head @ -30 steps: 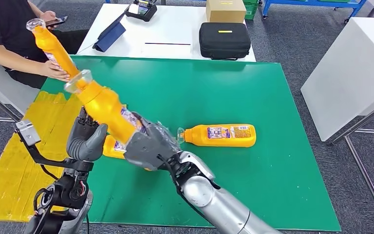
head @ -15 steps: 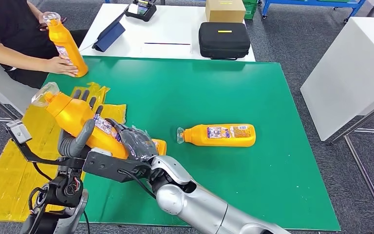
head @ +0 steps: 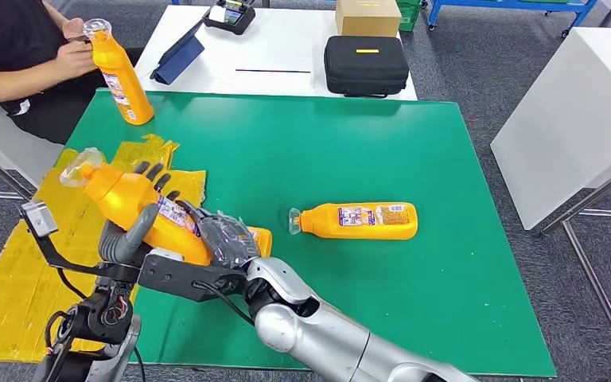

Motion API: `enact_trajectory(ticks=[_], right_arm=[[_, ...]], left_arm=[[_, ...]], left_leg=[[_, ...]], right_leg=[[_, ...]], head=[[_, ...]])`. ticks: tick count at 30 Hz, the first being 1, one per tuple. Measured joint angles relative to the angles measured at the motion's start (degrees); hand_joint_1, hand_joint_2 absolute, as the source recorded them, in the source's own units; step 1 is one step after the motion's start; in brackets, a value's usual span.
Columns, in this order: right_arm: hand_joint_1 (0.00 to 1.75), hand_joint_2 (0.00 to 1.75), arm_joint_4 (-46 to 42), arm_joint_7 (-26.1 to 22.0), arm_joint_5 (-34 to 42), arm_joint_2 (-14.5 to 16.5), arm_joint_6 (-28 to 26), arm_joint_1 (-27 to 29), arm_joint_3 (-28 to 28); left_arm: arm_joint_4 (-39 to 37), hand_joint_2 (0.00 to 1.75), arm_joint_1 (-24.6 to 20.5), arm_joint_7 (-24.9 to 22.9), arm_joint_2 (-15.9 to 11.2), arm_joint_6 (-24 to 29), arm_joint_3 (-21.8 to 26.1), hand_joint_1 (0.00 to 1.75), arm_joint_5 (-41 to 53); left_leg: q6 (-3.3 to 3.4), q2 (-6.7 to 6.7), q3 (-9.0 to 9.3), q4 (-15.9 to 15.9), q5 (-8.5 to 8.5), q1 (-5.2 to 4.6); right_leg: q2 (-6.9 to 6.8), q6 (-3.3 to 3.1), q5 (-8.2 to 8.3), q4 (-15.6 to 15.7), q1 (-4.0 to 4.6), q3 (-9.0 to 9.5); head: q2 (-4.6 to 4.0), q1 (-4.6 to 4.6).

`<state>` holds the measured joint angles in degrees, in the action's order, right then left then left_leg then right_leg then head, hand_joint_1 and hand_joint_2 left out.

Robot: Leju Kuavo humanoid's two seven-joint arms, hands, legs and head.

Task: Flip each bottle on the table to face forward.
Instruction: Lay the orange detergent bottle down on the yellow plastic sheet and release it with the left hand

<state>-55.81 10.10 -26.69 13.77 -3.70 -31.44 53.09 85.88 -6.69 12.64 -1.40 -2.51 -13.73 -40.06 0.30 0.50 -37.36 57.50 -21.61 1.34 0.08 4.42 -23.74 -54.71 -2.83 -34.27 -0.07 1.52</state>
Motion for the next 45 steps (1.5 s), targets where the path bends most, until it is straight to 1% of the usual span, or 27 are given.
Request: enact_trajectory(ticks=[7, 8, 10, 11, 12, 14, 16, 19, 23, 25, 29, 31, 33, 34, 36, 40, 42, 45], right_arm=[[1.75, 1.75, 0.0, -0.6, -1.2, -0.5, -0.2, 1.4, -0.1], [1.68, 1.75, 0.0, -0.7, -1.4, -0.5, -0.2, 1.6, -0.2], [0.81, 1.75, 0.0, -0.9, -1.6, -0.5, -0.3, 1.7, -0.3], [0.38, 1.31, 0.0, -1.0, -1.7, -0.5, -0.4, 1.8, -0.4], [0.00, 0.87, 0.0, -1.0, -1.8, -0.5, -0.7, 1.9, -0.4], [0.00, 0.00, 0.0, -1.0, -1.9, -0.6, -1.5, 2.1, -0.5], [0.00, 0.00, 0.0, -0.7, -1.7, -0.8, -2.2, 2.4, -0.6], [0.00, 0.00, 0.0, 0.0, -1.2, -1.2, -2.5, 2.7, -1.1], [0.00, 0.00, -0.2, 0.5, -1.0, -1.8, -2.4, 2.9, -1.9], [0.00, 0.00, -0.6, 0.6, -1.1, -2.1, -2.2, 3.1, -2.3], [0.00, 0.00, -1.3, 0.7, -1.3, -2.4, -1.9, 3.4, -2.8], [0.00, 0.00, -1.8, 0.8, -1.5, -2.6, -1.5, 3.6, -3.0], [0.00, 0.00, -2.4, 0.8, -1.9, -2.7, -0.9, 3.9, -3.1], [0.00, 0.00, -2.6, 0.9, -2.0, -2.8, -0.6, 4.0, -3.1], [0.00, 0.00, -3.0, 0.9, -2.1, -2.9, -0.2, 4.1, -3.1], [0.00, 0.00, -3.3, 0.9, -2.1, -3.0, 0.2, 4.2, -3.1], [0.00, 0.00, -3.3, 0.8, -2.1, -3.0, 0.9, 4.1, -3.1], [0.00, 0.00, -3.3, 0.7, -2.1, -2.8, 1.8, 4.0, -3.0]], left_arm=[[0.0, 1.75, 1.4, 0.1, 0.0, -0.4, 0.6, 1.75, 0.5], [0.0, 1.75, 1.5, 0.1, 0.0, -0.4, 0.6, 1.75, 0.5], [0.0, 1.75, 1.6, 0.0, 0.0, -0.4, 0.7, 1.75, 0.5], [0.0, 1.75, 1.6, 0.0, 0.0, -0.4, 0.7, 1.75, 0.5], [0.0, 1.75, 1.5, 0.0, 0.0, -0.4, 0.8, 1.75, 0.6], [0.0, 1.75, 1.4, 0.4, 0.0, 0.3, 0.9, 1.75, 1.9], [0.0, 1.75, 1.0, 1.8, 0.0, 3.2, 1.0, 1.75, 6.6], [-1.3, 1.75, -1.2, 4.6, -0.2, 11.8, 1.1, 1.75, 19.8], [-6.3, 1.75, -5.2, 6.9, -0.6, 22.0, 2.1, 1.75, 35.2], [-9.1, 1.75, -6.8, 7.6, -0.9, 25.5, 2.7, 1.75, 40.7], [-13.4, 1.75, -8.8, 8.0, -1.4, 29.6, 3.7, 1.75, 46.7], [-16.1, 1.75, -10.0, 7.8, -1.8, 34.3, 3.9, 1.75, 54.3], [-19.7, 1.75, -11.8, 6.8, -2.3, 39.0, 4.1, 1.75, 64.3], [-21.5, 1.75, -12.7, 6.1, -2.5, 40.4, 4.4, 1.75, 69.1], [-24.7, 1.75, -14.2, 5.0, -2.8, 41.7, 5.1, 1.75, 76.4], [-28.9, 1.75, -15.7, 3.5, -2.9, 41.8, 6.0, 1.75, 81.8], [-32.0, 1.75, -16.9, 1.3, -2.9, 41.8, 6.3, 1.75, 88.2], [-39.2, 1.75, -19.2, -2.1, -2.9, 41.7, 6.0, 1.75, 96.8]], left_leg=[[0.00, 0.00, -0.01, 0.0, 0.00, 0.00], [0.00, 0.00, -0.01, 0.0, 0.00, 0.00], [0.00, 0.00, -0.02, 0.0, 0.00, 0.00], [0.00, 0.00, -0.02, 0.0, 0.00, 0.00], [0.00, 0.00, -0.02, 0.0, 0.00, 0.00], [0.00, 0.00, -0.02, 0.0, 0.00, 0.00], [0.00, -0.01, -0.03, 0.0, 0.00, 0.00], [0.00, -0.04, -0.04, 0.0, 0.01, 0.00], [-0.01, -0.05, -0.03, 0.0, 0.03, 0.01], [-0.02, -0.05, -0.03, 0.0, 0.04, 0.01], [-0.02, -0.04, -0.04, 0.0, 0.04, 0.01], [-0.02, -0.04, -0.05, 0.0, 0.04, 0.01], [-0.02, -0.04, -0.06, 0.0, 0.04, 0.01], [-0.02, -0.04, -0.06, 0.0, 0.04, 0.01], [-0.02, -0.04, -0.05, 0.0, 0.04, 0.01], [-0.02, -0.03, -0.05, 0.0, 0.04, 0.01], [-0.01, -0.04, -0.06, 0.0, 0.05, 0.01], [-0.01, -0.05, -0.06, 0.0, 0.05, 0.00]], right_leg=[[0.00, 0.00, 0.00, 0.0, 0.01, -0.03], [0.00, 0.00, 0.00, 0.0, 0.01, -0.03], [0.00, 0.00, 0.00, 0.0, 0.01, -0.03], [0.00, 0.00, 0.00, 0.0, 0.01, -0.02], [0.00, 0.00, 0.00, 0.0, 0.01, -0.02], [-0.01, 0.00, 0.00, 0.0, 0.00, -0.02], [-0.01, 0.00, 0.00, 0.0, 0.00, -0.02], [-0.03, 0.00, 0.01, 0.0, 0.01, 0.00], [-0.02, -0.06, 0.07, 0.0, 0.02, 0.02], [-0.02, -0.07, 0.08, 0.0, 0.02, 0.01], [-0.02, -0.07, 0.08, 0.0, 0.01, -0.01], [-0.02, -0.08, 0.08, 0.0, 0.01, -0.02], [-0.02, -0.08, 0.07, 0.0, 0.02, -0.01], [-0.02, -0.08, 0.07, 0.0, 0.02, -0.01], [-0.02, -0.08, 0.07, 0.0, 0.02, -0.01], [-0.01, -0.08, 0.08, 0.0, 0.01, -0.02], [-0.04, -0.08, 0.08, 0.0, 0.01, -0.01], [-0.03, -0.08, 0.08, 0.0, 0.01, 0.01]], head=[[0.00, -0.01], [0.00, 0.00], [0.00, -0.01], [0.00, -0.01], [0.00, -0.01], [0.00, -0.01], [0.00, -0.01], [0.00, -0.02], [0.00, 0.01], [0.00, 0.00], [0.00, -0.01], [0.00, -0.02], [0.00, -0.01], [0.00, -0.01], [0.00, -0.01], [0.00, -0.01], [0.00, -0.02], [0.00, -0.01]])
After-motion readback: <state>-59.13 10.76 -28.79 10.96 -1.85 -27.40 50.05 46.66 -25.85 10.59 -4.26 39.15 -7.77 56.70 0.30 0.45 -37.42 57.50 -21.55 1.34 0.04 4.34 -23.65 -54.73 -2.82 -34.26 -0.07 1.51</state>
